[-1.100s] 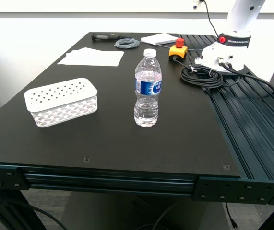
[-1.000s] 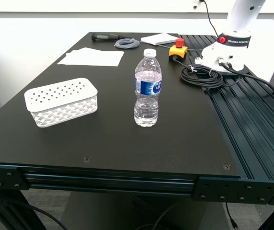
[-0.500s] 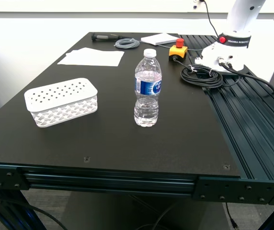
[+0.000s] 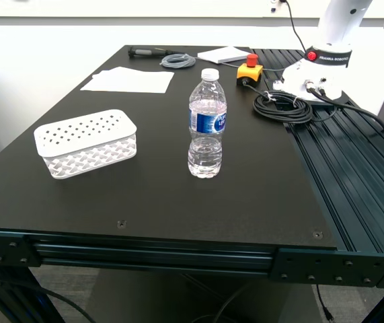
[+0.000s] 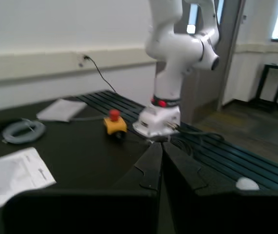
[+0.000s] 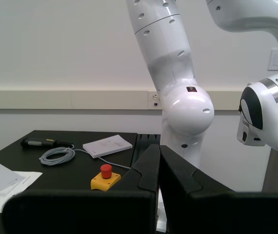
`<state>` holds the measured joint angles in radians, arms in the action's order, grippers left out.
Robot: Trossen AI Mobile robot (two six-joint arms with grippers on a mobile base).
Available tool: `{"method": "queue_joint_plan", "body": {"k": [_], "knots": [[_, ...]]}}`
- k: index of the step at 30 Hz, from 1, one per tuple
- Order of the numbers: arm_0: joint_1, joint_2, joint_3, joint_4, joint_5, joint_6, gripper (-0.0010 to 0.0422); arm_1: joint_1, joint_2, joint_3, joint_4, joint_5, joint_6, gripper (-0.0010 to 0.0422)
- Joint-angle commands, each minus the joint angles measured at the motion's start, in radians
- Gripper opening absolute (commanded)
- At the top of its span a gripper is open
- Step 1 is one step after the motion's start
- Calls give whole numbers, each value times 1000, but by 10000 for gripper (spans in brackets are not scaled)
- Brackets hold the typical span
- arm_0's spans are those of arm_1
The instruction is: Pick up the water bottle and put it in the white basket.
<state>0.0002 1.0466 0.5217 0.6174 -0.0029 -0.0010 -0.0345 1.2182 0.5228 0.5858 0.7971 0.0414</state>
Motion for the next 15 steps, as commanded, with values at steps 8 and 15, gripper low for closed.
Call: {"method": "queue_joint_plan", "body": {"k": [8, 15], "knots": [[1, 0, 1, 3, 0, 0, 1, -141, 277, 9, -26, 119, 235, 0], [1, 0, 1, 2, 0, 0, 1, -255, 402, 62, -23, 132, 381, 0]]}}
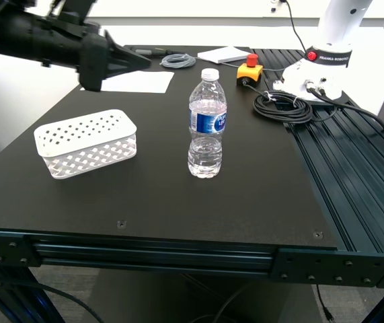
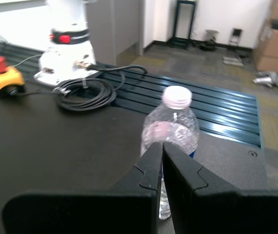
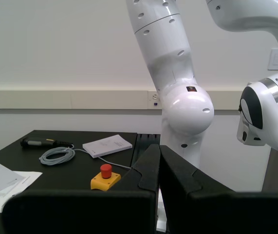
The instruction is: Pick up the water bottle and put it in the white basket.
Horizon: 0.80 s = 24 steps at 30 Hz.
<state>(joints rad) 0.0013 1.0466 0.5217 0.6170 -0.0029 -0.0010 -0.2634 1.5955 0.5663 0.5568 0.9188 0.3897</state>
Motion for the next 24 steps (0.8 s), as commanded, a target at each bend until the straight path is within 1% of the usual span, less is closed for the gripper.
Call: {"method": "queue_joint_plan", "body": {"k": [1, 5, 10, 13, 16, 19, 22, 24], "knots": [[0, 0, 1, 3, 0, 0, 1, -35, 37, 29, 6, 9, 41, 0], [0, 0, 1, 3, 0, 0, 1, -60, 69, 67, 6, 10, 48, 0], [0, 0, 1, 3, 0, 0, 1, -79, 134, 98, 6, 10, 146, 0], [0, 0, 1, 3, 0, 0, 1, -85, 202, 121, 6, 10, 145, 14], [0, 0, 1, 2, -1, 0, 1, -87, 258, 140, 6, 24, 142, 52], [0, 0, 1, 3, 0, 0, 1, -87, 289, 153, 7, 31, 145, 103], [0, 0, 1, 3, 0, 0, 1, -87, 317, 175, 16, 31, 180, 162], [0, 0, 1, 3, -1, 0, 1, -92, 336, 199, 23, 27, 180, 188]]}}
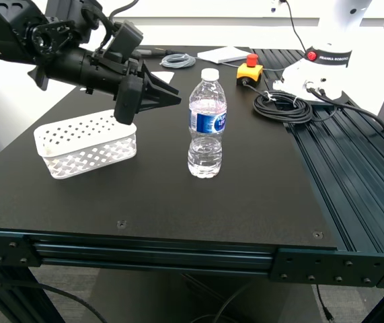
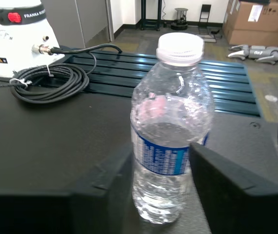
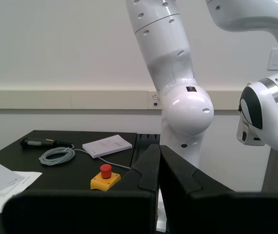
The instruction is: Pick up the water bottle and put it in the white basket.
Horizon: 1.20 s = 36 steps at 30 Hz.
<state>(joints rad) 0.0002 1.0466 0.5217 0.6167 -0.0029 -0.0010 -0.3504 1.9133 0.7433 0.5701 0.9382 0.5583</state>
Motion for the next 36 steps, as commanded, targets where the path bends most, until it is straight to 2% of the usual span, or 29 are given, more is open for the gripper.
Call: {"method": "queue_joint_plan", "body": {"k": [1, 12, 16, 20, 29, 32, 36], "knots": [[1, 0, 1, 3, 0, 0, 1, -9, 32, 38, 11, 0, 12, 193], [1, 0, 1, 3, -1, 0, 1, -48, 84, 169, -29, -4, -28, 194], [1, 0, 1, 3, -1, 0, 1, -48, 68, 172, -137, 34, -49, 194], [1, 0, 1, 3, -1, 0, 1, -48, 29, 171, -252, 32, -7, 194], [1, 0, 1, 3, 0, 0, 1, -70, -34, 171, -222, 27, 18, 194], [1, 0, 1, 3, -1, 0, 1, -113, -33, 171, -221, 0, 30, 195], [1, 0, 1, 3, 0, 0, 1, -175, -33, 171, -208, -115, 72, 195]]}}
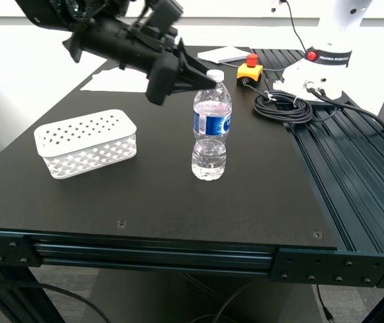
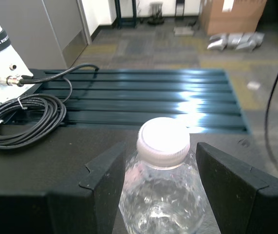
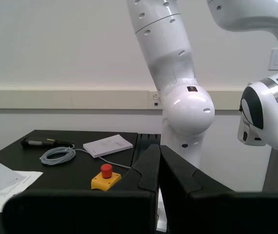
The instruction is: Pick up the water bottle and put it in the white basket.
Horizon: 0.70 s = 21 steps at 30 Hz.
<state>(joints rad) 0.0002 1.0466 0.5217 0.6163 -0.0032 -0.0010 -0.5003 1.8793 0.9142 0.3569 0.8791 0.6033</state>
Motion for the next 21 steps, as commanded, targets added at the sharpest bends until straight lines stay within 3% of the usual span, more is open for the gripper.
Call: {"method": "queue_joint_plan", "body": {"k": [1, 8, 10, 13, 14, 21], "knots": [[1, 0, 1, 3, 0, 0, 1, -33, 12, 2, 14, -72, 26, 195], [1, 0, 1, 4, 0, 0, 1, -40, 113, 34, 24, -57, -14, 183], [1, 0, 1, 3, 0, 0, 1, -41, 112, 34, 27, -89, 13, 141], [1, 0, 1, 3, 0, 0, 1, -38, 110, 36, 37, -123, 37, 13], [1, 0, 1, 3, 0, 0, 1, -34, 109, 36, 37, -137, 31, -3], [1, 0, 1, 3, 0, 0, 1, 43, -24, 35, 32, -315, 71, -1]]}}
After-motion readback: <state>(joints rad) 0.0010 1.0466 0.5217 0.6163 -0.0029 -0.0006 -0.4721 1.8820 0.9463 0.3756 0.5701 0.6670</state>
